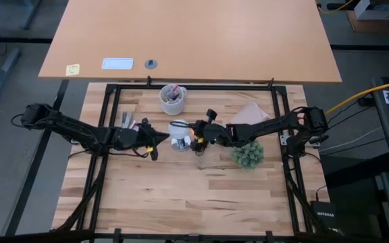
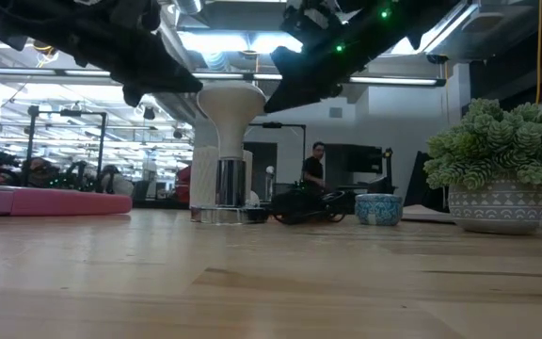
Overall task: Screw lightbulb
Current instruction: Remove the light bulb from the silver lamp
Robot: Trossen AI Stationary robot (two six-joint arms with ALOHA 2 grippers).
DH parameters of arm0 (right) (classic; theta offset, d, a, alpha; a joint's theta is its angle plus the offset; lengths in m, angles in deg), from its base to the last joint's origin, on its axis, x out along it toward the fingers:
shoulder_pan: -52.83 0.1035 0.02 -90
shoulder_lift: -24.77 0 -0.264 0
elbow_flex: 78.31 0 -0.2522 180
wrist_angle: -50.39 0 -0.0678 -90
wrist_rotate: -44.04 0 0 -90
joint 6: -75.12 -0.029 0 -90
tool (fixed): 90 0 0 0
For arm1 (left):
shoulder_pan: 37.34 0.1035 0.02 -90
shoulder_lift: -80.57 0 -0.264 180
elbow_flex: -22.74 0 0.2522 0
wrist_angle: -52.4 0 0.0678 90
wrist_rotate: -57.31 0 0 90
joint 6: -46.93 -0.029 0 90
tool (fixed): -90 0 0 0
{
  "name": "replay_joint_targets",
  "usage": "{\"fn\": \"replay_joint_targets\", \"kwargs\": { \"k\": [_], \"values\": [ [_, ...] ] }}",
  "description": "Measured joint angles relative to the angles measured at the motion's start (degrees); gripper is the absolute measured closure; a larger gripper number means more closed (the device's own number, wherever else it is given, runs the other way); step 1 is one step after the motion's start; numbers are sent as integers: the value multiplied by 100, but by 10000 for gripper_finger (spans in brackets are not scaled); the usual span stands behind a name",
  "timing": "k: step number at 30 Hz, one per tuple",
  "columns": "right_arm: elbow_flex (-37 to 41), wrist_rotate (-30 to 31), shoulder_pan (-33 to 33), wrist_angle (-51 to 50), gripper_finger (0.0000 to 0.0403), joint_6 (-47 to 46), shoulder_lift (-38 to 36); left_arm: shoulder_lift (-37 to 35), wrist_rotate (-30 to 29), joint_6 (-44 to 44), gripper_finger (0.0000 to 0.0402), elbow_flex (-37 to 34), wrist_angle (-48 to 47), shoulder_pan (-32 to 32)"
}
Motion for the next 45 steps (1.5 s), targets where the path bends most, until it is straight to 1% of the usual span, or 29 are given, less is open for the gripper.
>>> {"fn": "replay_joint_targets", "kwargs": {
  "k": [2, 4, 10, 13, 15, 19, 23, 28, 36, 41, 45],
  "values": [
    [4, -101, -73, -24, 384, -29, 2, -7, -67, -1, 402, -2, 20, -40],
    [4, -324, -193, 49, 384, -128, 9, -5, -69, -5, 402, -2, 26, -54],
    [2, -599, -451, 302, 384, -170, 177, -4, -183, -142, 401, -2, 153, -28],
    [2, -542, -496, 341, 384, -88, 172, -9, -200, -358, 401, -2, 467, -29],
    [2, -347, -497, 299, 384, 63, 106, -30, -216, -600, 401, -2, 741, -41],
    [2, -203, -464, 282, 384, 354, -198, -68, -216, -1107, 401, 0, 1313, -46],
    [-1, -232, -370, -86, 384, 348, -552, -68, -532, -1422, 401, 0, 1603, 3],
    [-5, -332, -21, -333, 384, 330, -857, -68, -865, -1513, 401, 0, 1470, 220],
    [18, -334, 533, -320, 384, 188, -703, -49, -871, -1274, 401, -2, 918, 779],
    [190, -309, 567, 83, 384, 78, -562, 103, -584, -1046, 401, 0, 771, 948],
    [425, -268, 486, 411, 384, 55, -455, 360, -553, -885, 401, -2, 733, 953]
  ]
}}
